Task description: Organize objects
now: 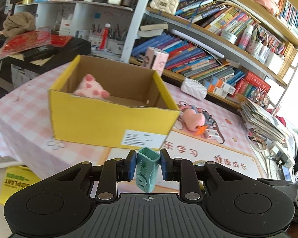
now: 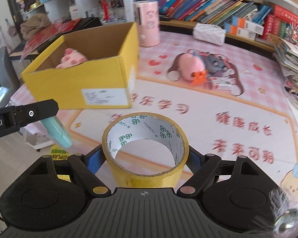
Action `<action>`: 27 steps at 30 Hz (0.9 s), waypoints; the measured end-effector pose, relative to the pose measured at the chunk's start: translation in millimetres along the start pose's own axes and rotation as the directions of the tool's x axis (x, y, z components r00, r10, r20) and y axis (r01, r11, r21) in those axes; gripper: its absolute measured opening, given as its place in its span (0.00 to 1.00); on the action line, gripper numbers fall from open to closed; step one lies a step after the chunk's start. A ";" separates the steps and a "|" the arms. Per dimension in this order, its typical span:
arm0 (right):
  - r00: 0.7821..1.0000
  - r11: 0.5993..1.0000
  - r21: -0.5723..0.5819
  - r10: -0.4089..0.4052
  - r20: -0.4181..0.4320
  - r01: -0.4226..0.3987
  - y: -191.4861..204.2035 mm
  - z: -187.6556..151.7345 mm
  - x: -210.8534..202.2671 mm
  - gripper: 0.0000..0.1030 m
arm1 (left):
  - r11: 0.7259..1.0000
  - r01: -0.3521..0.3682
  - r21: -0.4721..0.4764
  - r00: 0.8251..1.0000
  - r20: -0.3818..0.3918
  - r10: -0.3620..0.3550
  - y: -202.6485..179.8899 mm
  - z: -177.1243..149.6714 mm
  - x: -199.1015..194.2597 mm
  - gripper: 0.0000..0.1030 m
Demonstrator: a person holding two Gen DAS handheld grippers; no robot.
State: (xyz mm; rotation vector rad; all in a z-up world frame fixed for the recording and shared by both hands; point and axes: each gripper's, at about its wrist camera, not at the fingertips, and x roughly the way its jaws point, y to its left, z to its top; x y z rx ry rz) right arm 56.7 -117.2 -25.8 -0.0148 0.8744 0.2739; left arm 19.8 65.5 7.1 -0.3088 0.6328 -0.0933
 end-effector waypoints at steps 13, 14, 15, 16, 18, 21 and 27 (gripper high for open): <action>0.999 0.999 -0.020 0.036 0.008 -0.036 66.4 -16.0 -7.8 0.80 | 1.000 0.001 0.015 0.999 0.053 -0.002 43.0 -1.2 -42.2 0.23; 0.999 0.999 -0.025 0.039 0.011 -0.039 70.5 -16.0 -8.6 0.80 | 1.000 -0.001 0.015 0.998 0.058 0.000 45.4 -0.3 -45.1 0.23; 0.999 0.999 -0.031 0.042 0.015 -0.042 74.9 -16.1 -9.9 0.80 | 1.000 -0.001 0.014 0.998 0.066 0.001 48.0 0.9 -48.7 0.23; 0.999 0.998 -0.038 0.045 0.018 -0.044 78.5 -15.7 -11.0 0.80 | 1.000 -0.002 0.013 0.997 0.072 0.001 49.3 2.4 -51.0 0.23; 0.998 0.997 -0.057 0.051 0.029 -0.049 85.7 -13.9 -14.1 0.80 | 1.000 -0.002 0.011 0.996 0.092 0.001 52.0 6.4 -56.4 0.23; 0.997 0.995 -0.081 0.058 0.060 -0.053 93.2 -10.4 -19.3 0.80 | 1.000 0.001 0.006 0.993 0.119 -0.002 55.1 13.0 -62.0 0.23; 0.985 0.995 -0.099 0.049 0.165 -0.032 96.4 10.5 -31.7 0.80 | 1.000 0.011 0.002 0.983 0.181 -0.011 55.9 34.6 -64.5 0.23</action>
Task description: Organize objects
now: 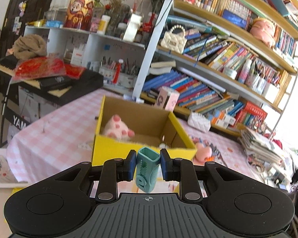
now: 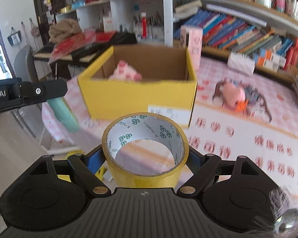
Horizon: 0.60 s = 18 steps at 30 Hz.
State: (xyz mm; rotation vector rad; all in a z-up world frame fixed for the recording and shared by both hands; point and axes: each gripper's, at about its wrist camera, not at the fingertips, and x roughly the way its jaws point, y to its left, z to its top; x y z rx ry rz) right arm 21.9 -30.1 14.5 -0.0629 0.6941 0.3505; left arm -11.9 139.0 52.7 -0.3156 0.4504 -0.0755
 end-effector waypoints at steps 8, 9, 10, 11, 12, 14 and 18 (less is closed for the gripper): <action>0.986 0.999 0.031 -0.040 0.159 0.036 -23.4 54.3 -1.4 0.80 | 1.000 -0.013 0.006 0.998 0.060 0.013 -3.3 30.9 24.0 0.23; 0.984 0.999 0.035 -0.042 0.172 0.036 -27.3 61.8 0.9 0.80 | 1.000 -0.015 0.008 0.998 0.063 0.014 -4.1 34.3 29.1 0.23; 0.982 0.999 0.038 -0.042 0.182 0.036 -30.7 68.7 3.0 0.80 | 1.000 -0.017 0.010 0.998 0.065 0.016 -5.5 37.6 34.6 0.23; 0.981 0.999 0.039 -0.043 0.190 0.036 -34.2 75.4 5.4 0.80 | 1.000 -0.019 0.011 0.998 0.066 0.019 -6.8 40.3 40.6 0.23; 0.979 0.999 0.040 -0.043 0.199 0.036 -38.3 82.7 8.7 0.80 | 1.000 -0.021 0.013 0.998 0.065 0.020 -7.9 42.7 47.2 0.23; 0.976 0.999 0.039 -0.044 0.213 0.037 -45.7 95.8 15.6 0.80 | 0.999 -0.027 0.019 0.998 0.060 0.025 -10.3 46.9 61.2 0.23; 0.974 0.999 0.034 -0.042 0.224 0.035 -58.4 118.9 34.4 0.80 | 0.998 -0.044 0.036 0.998 0.037 0.042 -13.9 50.4 94.3 0.23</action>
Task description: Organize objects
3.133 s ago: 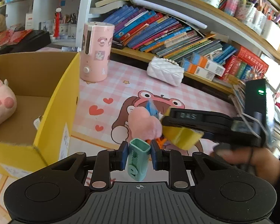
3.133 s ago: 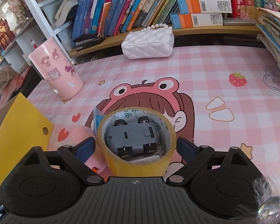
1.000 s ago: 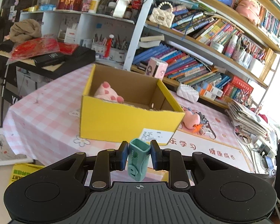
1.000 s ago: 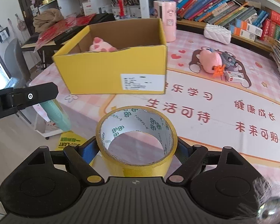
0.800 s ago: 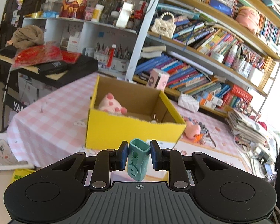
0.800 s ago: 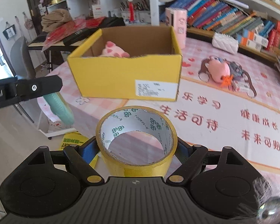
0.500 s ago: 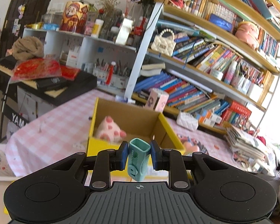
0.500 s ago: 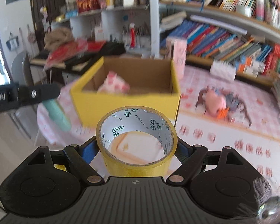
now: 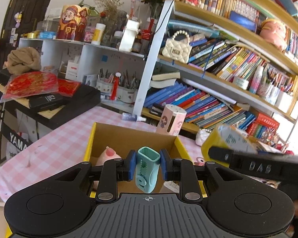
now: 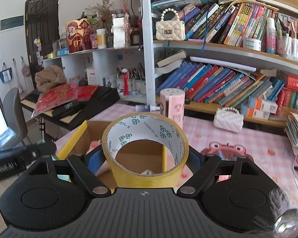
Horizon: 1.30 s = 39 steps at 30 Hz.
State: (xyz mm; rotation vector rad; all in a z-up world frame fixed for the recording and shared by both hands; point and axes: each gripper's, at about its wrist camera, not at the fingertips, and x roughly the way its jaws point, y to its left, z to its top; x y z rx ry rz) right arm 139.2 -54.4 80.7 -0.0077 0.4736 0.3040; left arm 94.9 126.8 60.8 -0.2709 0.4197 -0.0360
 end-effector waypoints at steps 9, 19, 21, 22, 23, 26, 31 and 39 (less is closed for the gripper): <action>0.998 0.998 -0.050 0.040 -0.038 -0.042 -7.8 18.4 62.2 0.80 | 0.997 -0.065 0.035 0.993 -0.092 0.068 -2.4 -9.5 66.1 0.23; 0.978 0.981 -0.142 0.103 -0.181 -0.130 6.2 12.4 134.3 0.80 | 0.987 -0.134 0.085 0.966 -0.211 0.149 -1.8 -25.8 109.4 0.23; 0.971 0.976 -0.157 0.113 -0.211 -0.148 9.0 11.0 146.2 0.80 | 0.985 -0.144 0.095 0.960 -0.228 0.162 -2.0 -27.8 115.0 0.23; 0.967 0.975 -0.161 0.118 -0.226 -0.157 10.3 10.3 151.8 0.80 | 0.984 -0.148 0.101 0.957 -0.235 0.168 -2.1 -29.0 117.2 0.23; 0.963 0.973 -0.166 0.121 -0.240 -0.164 11.7 9.4 156.3 0.80 | 0.983 -0.151 0.105 0.955 -0.242 0.173 -2.3 -29.9 119.3 0.23; 0.951 0.964 -0.188 0.128 -0.281 -0.186 17.0 6.5 170.0 0.80 | 0.980 -0.162 0.113 0.947 -0.263 0.186 -1.7 -33.0 125.1 0.23; 0.930 0.948 -0.229 0.135 -0.343 -0.222 27.9 -0.7 186.8 0.80 | 0.978 -0.169 0.119 0.935 -0.295 0.197 -0.4 -37.0 131.5 0.23; 0.894 0.918 -0.296 0.118 -0.432 -0.264 42.3 -9.2 207.9 0.80 | 0.977 -0.176 0.121 0.933 -0.296 0.205 0.6 -39.1 131.5 0.28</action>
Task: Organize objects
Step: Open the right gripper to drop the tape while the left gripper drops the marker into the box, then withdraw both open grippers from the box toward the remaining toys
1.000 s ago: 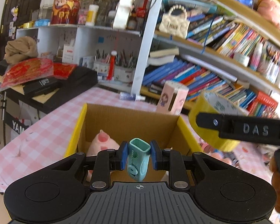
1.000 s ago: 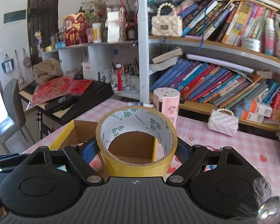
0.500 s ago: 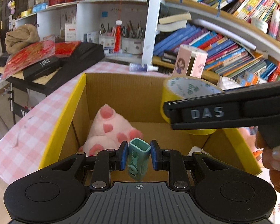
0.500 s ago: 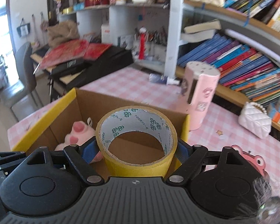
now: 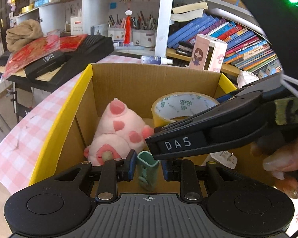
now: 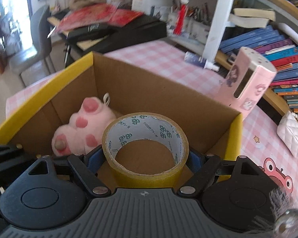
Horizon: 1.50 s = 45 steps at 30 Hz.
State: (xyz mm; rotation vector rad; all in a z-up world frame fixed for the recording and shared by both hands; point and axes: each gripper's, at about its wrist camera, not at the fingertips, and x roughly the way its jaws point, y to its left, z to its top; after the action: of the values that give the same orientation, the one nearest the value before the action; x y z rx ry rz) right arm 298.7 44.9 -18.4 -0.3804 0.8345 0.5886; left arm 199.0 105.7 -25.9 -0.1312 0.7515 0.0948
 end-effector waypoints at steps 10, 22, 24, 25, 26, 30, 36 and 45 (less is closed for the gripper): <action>0.995 0.999 -0.025 -0.031 -0.098 0.029 2.7 0.8 12.4 0.81 | 1.000 -0.008 -0.001 0.999 0.044 0.008 0.3 -1.2 -13.3 0.66; 0.987 0.994 0.043 -0.101 0.126 0.096 2.7 -10.6 -59.4 0.90 | 1.000 0.007 -0.013 0.988 0.157 -0.005 6.2 -3.2 -52.9 0.82; 0.978 0.991 0.067 -0.122 0.167 0.112 3.9 -16.6 -75.2 0.90 | 1.000 0.009 -0.007 0.985 0.174 -0.007 6.3 -5.5 -61.2 0.83; 0.974 0.990 0.076 -0.132 0.184 0.120 4.3 -20.0 -82.1 0.90 | 1.000 0.011 -0.005 0.983 0.183 -0.010 6.1 -7.0 -66.0 0.83; 0.968 0.988 0.087 -0.146 0.204 0.131 5.3 -24.1 -89.9 0.90 | 1.000 0.013 -0.002 0.981 0.191 -0.013 6.5 -8.3 -70.3 0.85; 0.935 0.976 0.127 -0.209 0.286 0.180 9.7 -40.0 -117.1 0.90 | 1.000 0.014 0.008 0.974 0.226 -0.016 7.6 -16.9 -89.1 0.86; 0.865 0.936 0.236 -0.335 0.375 0.260 11.9 -73.0 -157.2 0.90 | 1.000 0.011 0.012 0.961 0.278 -0.013 12.6 -31.9 -117.2 0.93; 0.859 0.891 0.338 -0.408 0.309 0.302 27.7 -128.4 -179.1 0.90 | 1.000 0.020 -0.009 0.970 0.243 -0.017 23.9 -62.6 -139.2 0.93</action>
State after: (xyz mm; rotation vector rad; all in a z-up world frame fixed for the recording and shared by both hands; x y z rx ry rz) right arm 112.7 -61.8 39.4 -0.1485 0.4497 0.1747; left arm 52.5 114.3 22.2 -0.1350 0.5052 0.0953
